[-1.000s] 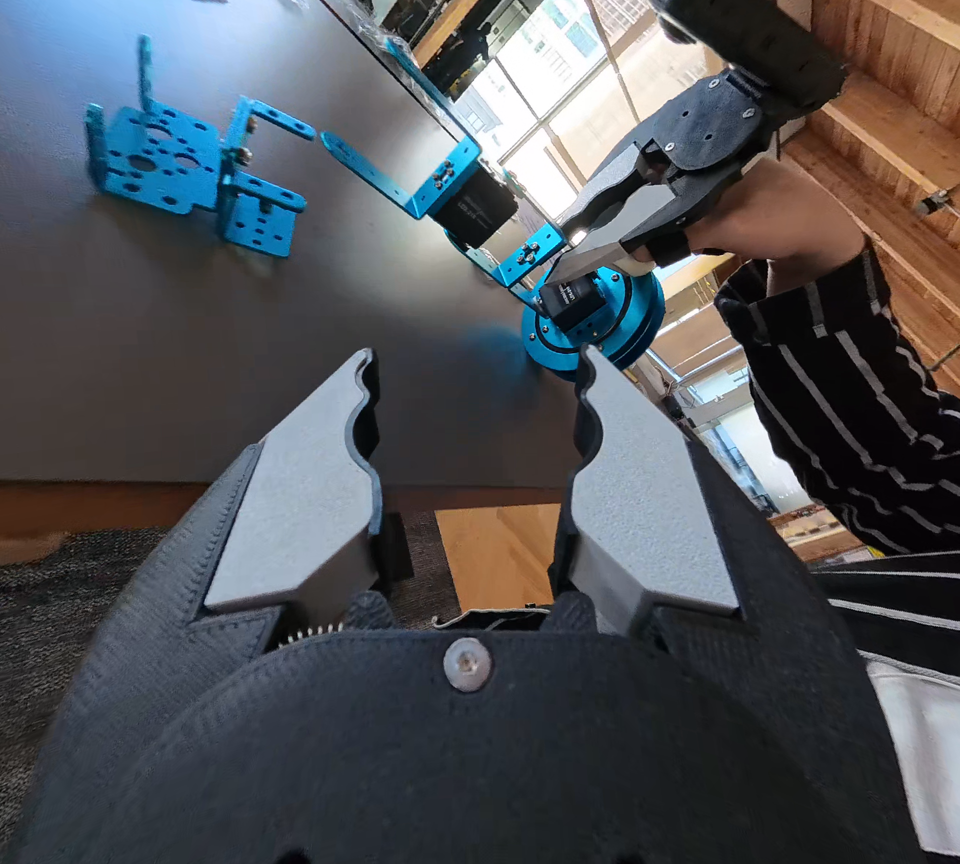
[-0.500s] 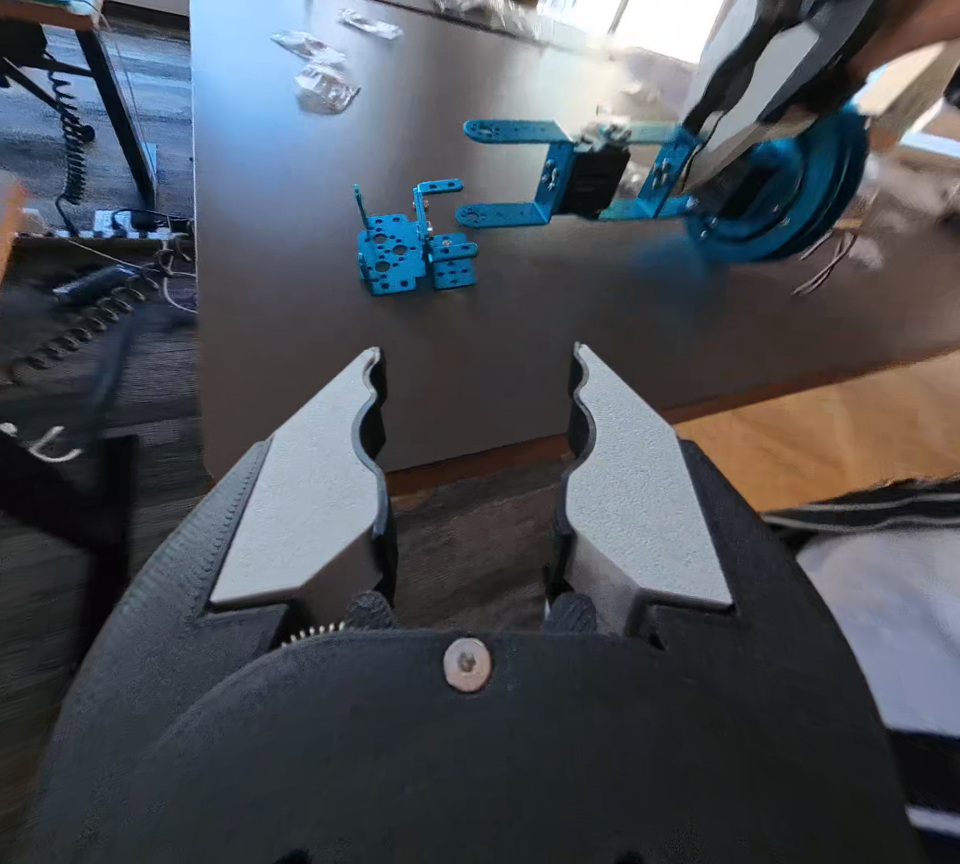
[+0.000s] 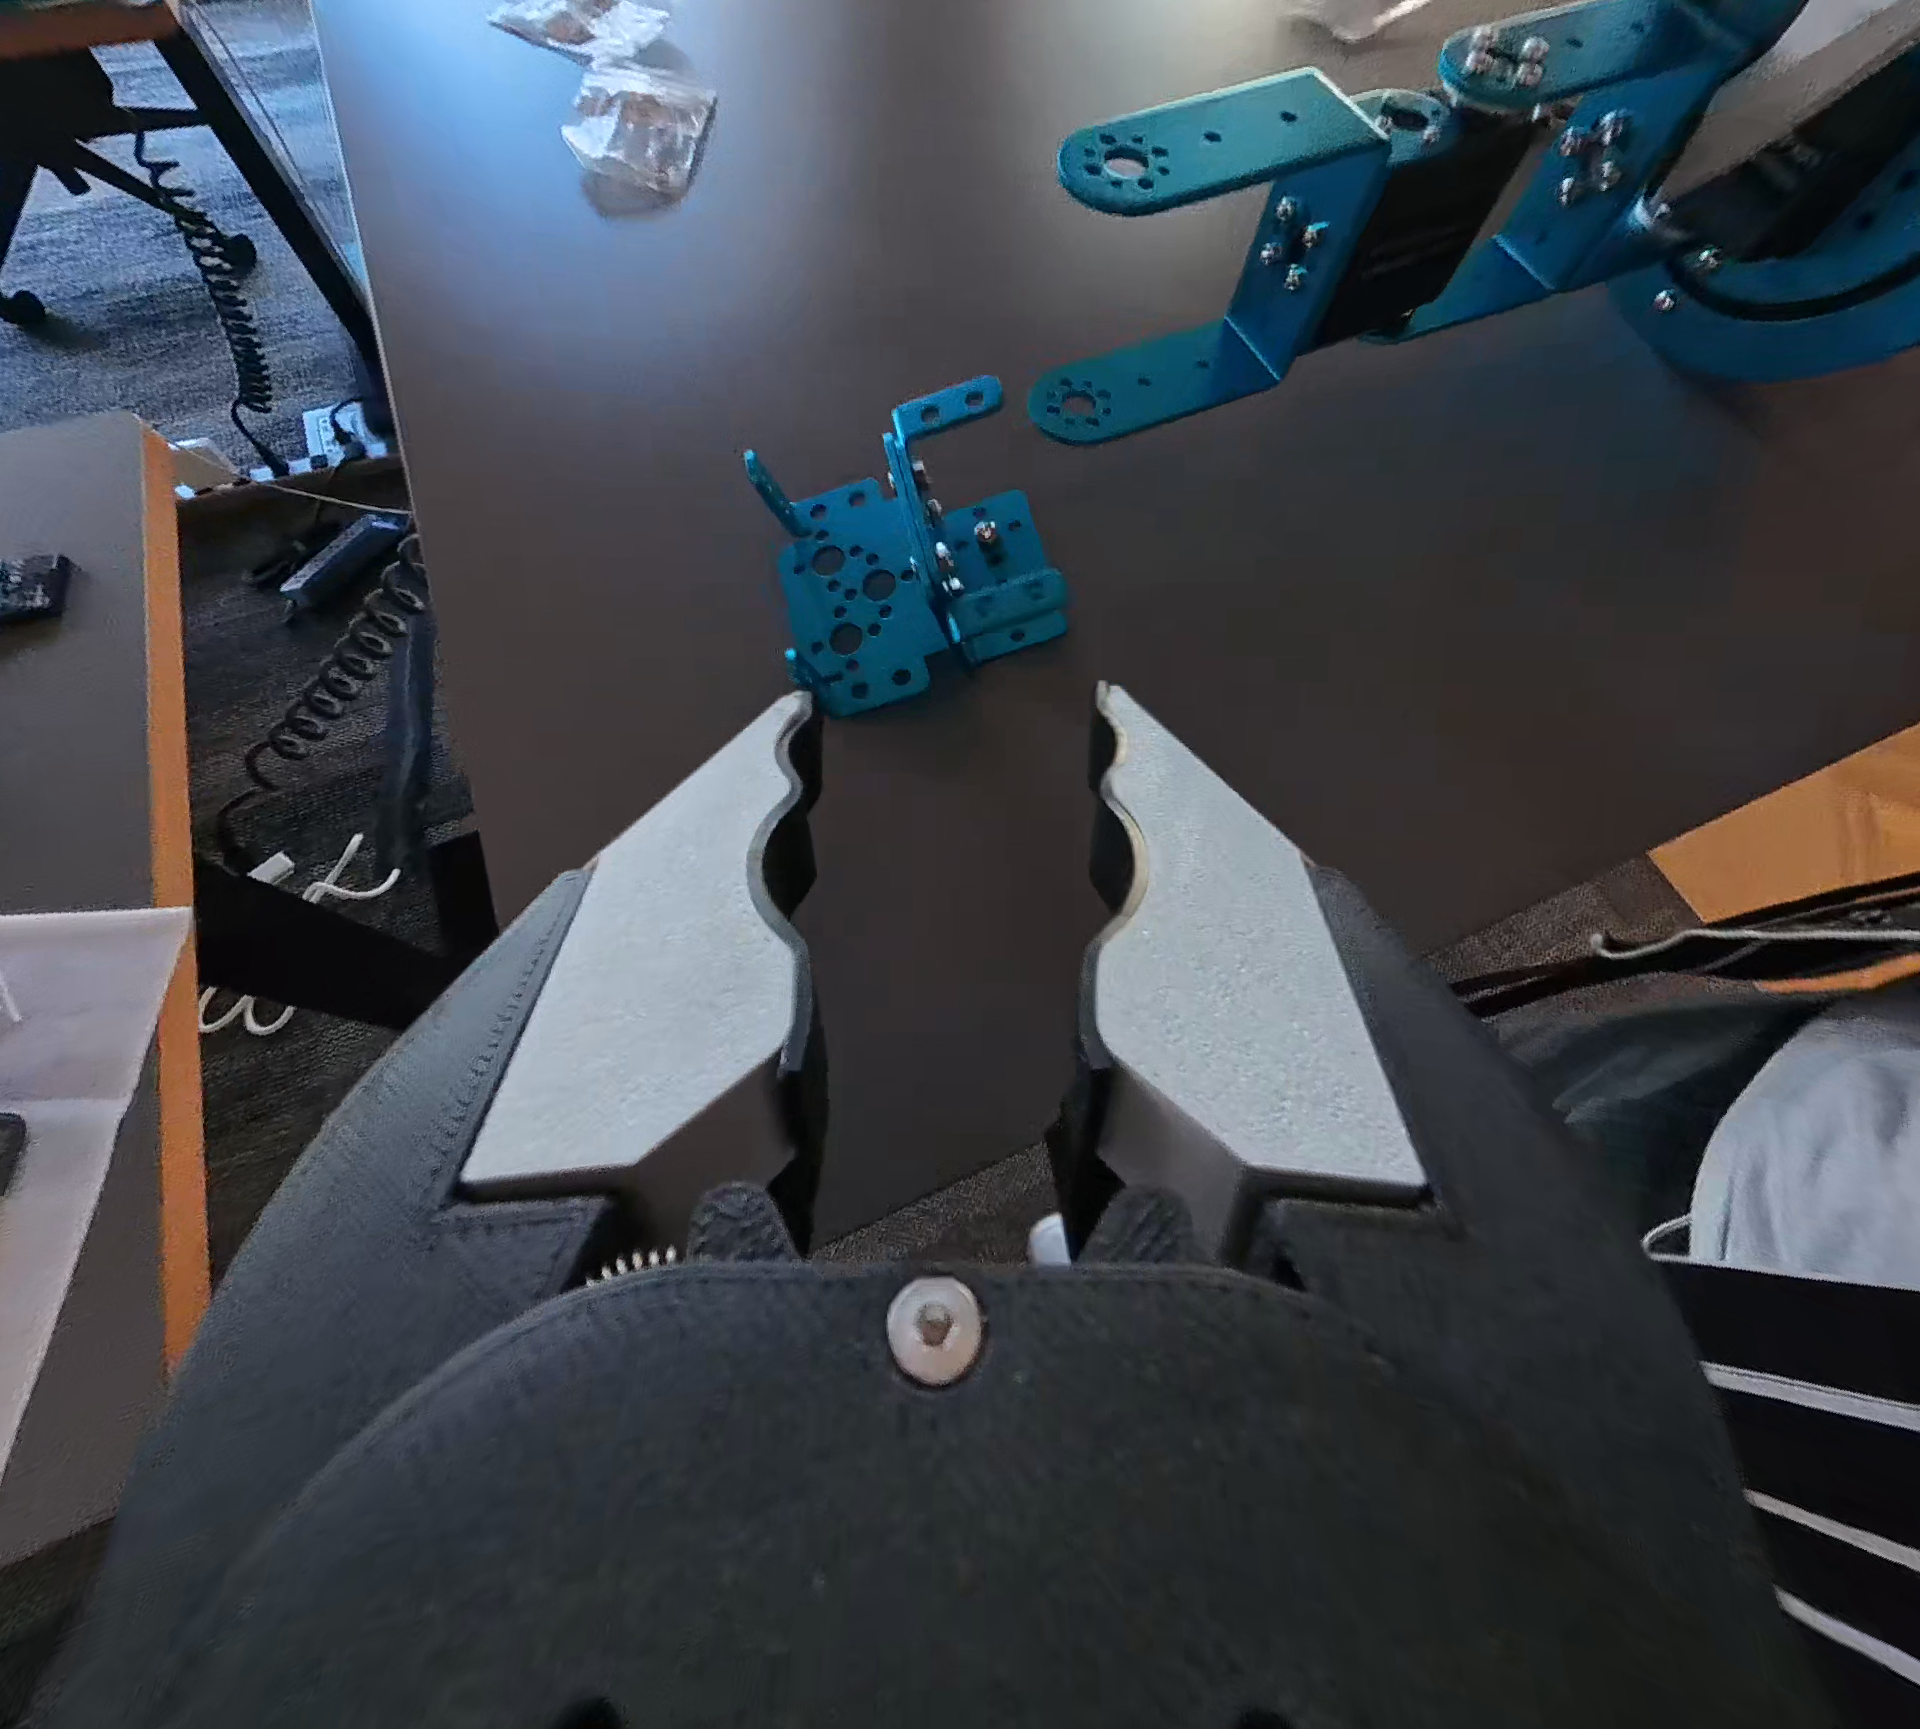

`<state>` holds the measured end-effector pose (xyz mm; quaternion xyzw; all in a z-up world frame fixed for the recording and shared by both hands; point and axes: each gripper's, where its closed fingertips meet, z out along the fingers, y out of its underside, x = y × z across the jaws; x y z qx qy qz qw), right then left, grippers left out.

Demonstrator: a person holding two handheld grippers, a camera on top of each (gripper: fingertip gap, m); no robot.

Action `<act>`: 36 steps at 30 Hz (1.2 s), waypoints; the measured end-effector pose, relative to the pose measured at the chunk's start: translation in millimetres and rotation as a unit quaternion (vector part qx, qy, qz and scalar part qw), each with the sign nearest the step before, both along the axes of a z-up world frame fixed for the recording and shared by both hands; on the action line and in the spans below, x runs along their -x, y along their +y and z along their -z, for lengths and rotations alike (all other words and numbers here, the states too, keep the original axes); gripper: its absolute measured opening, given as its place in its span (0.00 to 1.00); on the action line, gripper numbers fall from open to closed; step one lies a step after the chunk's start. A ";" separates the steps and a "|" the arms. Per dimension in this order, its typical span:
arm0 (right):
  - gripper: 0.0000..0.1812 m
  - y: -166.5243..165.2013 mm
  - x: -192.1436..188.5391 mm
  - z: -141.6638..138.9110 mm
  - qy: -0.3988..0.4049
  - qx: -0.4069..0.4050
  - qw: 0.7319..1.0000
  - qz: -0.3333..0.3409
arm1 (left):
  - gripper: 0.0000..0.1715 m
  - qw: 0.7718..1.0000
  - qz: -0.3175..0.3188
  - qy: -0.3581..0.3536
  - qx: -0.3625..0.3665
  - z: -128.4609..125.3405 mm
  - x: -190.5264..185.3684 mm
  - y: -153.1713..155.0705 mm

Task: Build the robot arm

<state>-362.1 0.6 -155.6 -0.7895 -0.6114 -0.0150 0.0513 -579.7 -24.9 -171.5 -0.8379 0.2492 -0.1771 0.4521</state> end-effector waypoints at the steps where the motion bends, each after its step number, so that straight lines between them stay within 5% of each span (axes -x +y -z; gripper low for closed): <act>1: 0.12 0.2 -0.2 -0.4 0.003 -0.002 1.000 0.004 | 0.28 1.000 0.001 -0.005 -0.004 -3.7 0.7 2.1; 15: 0.12 -6.4 -12.2 -1.3 0.006 -0.022 0.999 0.023 | 0.24 0.980 0.194 0.051 0.003 -11.7 -2.6 8.5; 28: 0.12 -6.7 -12.7 -2.4 0.012 -0.030 0.999 0.030 | 0.17 0.985 0.079 -0.062 0.139 -19.7 -22.6 35.4; 32: 0.12 -6.8 -12.7 -2.2 0.011 -0.028 0.999 0.031 | 0.16 0.985 0.045 -0.004 0.167 -5.3 -20.8 39.8; 36: 0.12 -6.9 -12.8 -2.6 0.015 -0.027 0.999 0.030 | 0.04 0.982 0.030 0.051 0.180 7.2 -19.4 38.9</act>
